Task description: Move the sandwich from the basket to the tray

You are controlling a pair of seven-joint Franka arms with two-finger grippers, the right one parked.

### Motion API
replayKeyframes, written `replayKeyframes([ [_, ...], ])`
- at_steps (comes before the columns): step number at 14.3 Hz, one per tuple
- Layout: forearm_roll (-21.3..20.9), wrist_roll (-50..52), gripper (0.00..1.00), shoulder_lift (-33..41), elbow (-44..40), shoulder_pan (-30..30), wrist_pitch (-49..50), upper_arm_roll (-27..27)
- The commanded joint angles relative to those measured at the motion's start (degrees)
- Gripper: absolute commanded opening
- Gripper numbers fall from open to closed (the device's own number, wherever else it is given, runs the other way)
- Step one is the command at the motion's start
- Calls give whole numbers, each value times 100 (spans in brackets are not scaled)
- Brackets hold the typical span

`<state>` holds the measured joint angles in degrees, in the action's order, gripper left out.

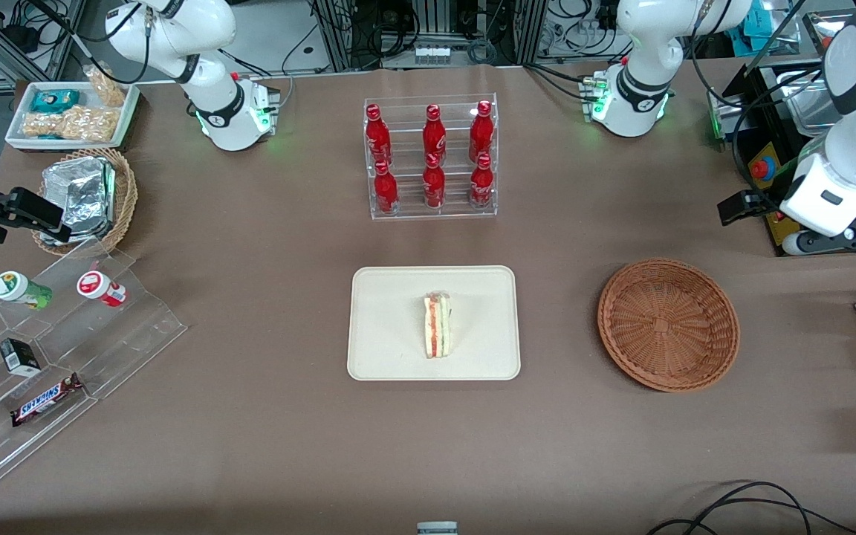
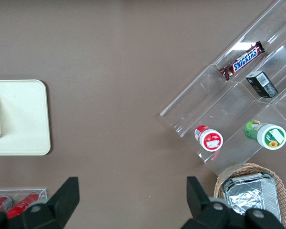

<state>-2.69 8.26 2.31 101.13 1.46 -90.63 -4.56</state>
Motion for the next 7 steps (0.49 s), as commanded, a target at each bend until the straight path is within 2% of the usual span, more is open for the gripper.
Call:
replayKeyframes([
  [1,32,-517,100,15,-312,-304,-60,376],
  [4,40,-694,100,-81,-558,-366,-402,386],
  [7,67,-642,100,-240,-797,-392,-333,377],
])
